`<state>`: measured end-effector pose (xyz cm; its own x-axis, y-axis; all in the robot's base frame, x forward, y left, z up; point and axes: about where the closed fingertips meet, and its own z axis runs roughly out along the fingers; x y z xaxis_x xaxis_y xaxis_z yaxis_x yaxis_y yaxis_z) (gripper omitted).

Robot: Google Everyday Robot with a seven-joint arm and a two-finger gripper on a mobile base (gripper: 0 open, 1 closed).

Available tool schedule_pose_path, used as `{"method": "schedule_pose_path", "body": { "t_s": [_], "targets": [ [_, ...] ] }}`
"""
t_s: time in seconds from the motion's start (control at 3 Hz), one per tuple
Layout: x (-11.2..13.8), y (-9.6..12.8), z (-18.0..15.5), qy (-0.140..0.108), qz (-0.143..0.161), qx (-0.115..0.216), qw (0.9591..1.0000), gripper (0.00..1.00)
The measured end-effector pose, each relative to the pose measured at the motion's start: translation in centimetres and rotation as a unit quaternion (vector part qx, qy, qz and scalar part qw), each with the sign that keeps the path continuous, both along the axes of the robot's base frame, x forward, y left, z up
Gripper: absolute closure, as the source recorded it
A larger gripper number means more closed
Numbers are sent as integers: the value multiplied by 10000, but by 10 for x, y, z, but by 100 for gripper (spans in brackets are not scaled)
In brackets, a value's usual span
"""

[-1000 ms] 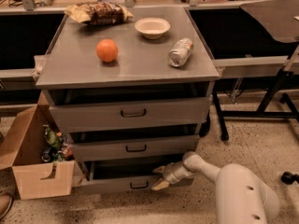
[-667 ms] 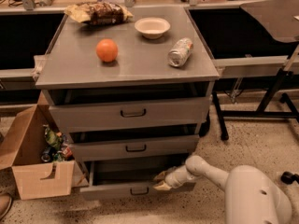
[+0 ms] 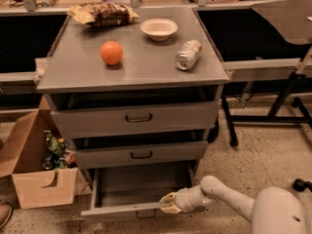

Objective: Open bottom drawer

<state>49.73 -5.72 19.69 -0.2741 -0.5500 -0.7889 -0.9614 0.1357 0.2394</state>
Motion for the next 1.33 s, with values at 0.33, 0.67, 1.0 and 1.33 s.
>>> {"method": "schedule_pose_path", "body": {
  "t_s": [0.33, 0.67, 1.0, 1.33],
  "targets": [
    [0, -1, 0, 2, -1, 3, 10000, 100],
    [-10, 2, -2, 168, -39, 215, 9996, 100],
    [-10, 2, -1, 168, -39, 215, 9996, 82],
    [-10, 2, -1, 168, -39, 215, 9996, 60]
  ]
}}
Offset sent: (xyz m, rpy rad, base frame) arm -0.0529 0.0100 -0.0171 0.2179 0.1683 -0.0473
